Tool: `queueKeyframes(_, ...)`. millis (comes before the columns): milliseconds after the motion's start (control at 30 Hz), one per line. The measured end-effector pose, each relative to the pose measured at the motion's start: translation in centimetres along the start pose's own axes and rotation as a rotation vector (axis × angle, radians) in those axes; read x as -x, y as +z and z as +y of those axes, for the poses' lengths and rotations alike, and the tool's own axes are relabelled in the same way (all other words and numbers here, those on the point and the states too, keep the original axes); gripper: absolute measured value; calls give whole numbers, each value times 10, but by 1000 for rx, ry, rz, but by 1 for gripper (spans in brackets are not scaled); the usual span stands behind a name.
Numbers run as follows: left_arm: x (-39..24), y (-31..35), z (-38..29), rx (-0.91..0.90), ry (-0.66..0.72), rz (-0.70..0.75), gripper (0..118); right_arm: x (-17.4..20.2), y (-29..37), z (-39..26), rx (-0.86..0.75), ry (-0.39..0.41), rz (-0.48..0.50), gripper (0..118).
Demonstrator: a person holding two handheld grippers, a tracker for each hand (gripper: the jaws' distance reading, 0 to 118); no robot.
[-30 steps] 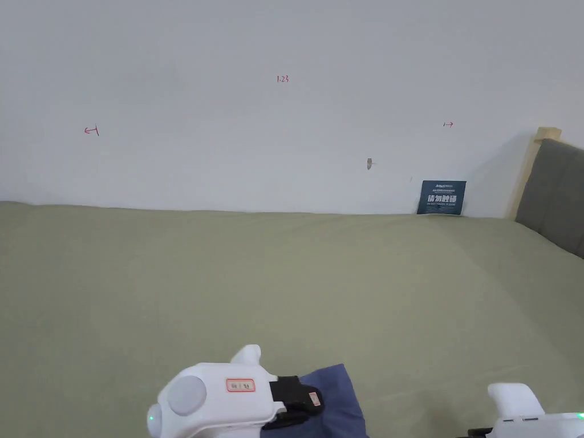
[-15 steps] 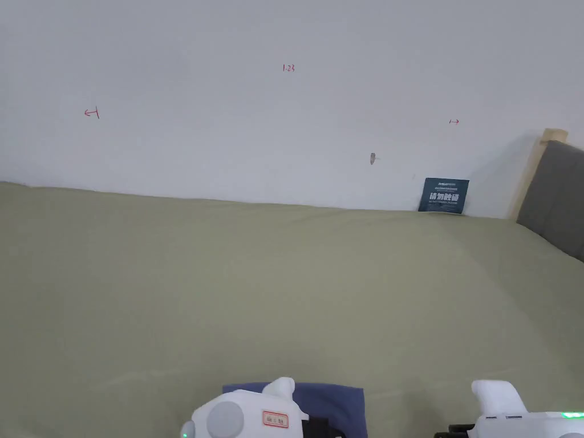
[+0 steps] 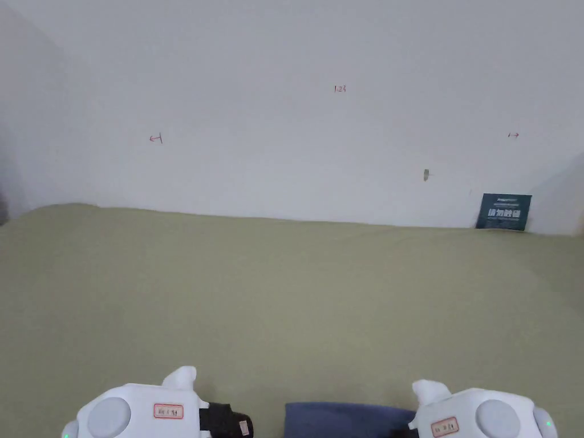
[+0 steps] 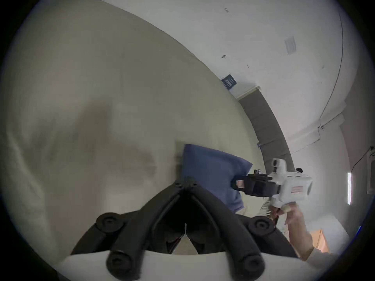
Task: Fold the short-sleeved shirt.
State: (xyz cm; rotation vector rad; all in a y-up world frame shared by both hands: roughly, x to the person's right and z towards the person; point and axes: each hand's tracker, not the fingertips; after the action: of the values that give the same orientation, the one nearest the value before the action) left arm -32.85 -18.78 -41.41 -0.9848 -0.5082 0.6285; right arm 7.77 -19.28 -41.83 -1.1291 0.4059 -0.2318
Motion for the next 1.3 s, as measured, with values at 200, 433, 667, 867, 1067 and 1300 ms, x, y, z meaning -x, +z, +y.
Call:
queueKeyframes(200,18,-5,-1,63,14,-65,14,-27,-10,-13,-37,-115,61,0)
queueKeyframes(433,22,-51,-8,129,69,-255,117,-23,-8,-13,-40,-59,52,0)
queueKeyframes(667,15,-105,-16,177,175,-368,116,-27,-7,-16,-54,-56,80,0)
queueKeyframes(867,-9,-112,-29,226,171,-332,56,-29,-7,-18,-66,-47,87,0)
queueKeyframes(1067,10,-117,-39,184,182,-317,20,-26,-7,-21,-78,-41,87,0)
queueKeyframes(1300,16,-114,-20,201,147,-299,20,6,6,-23,-132,5,-39,0)
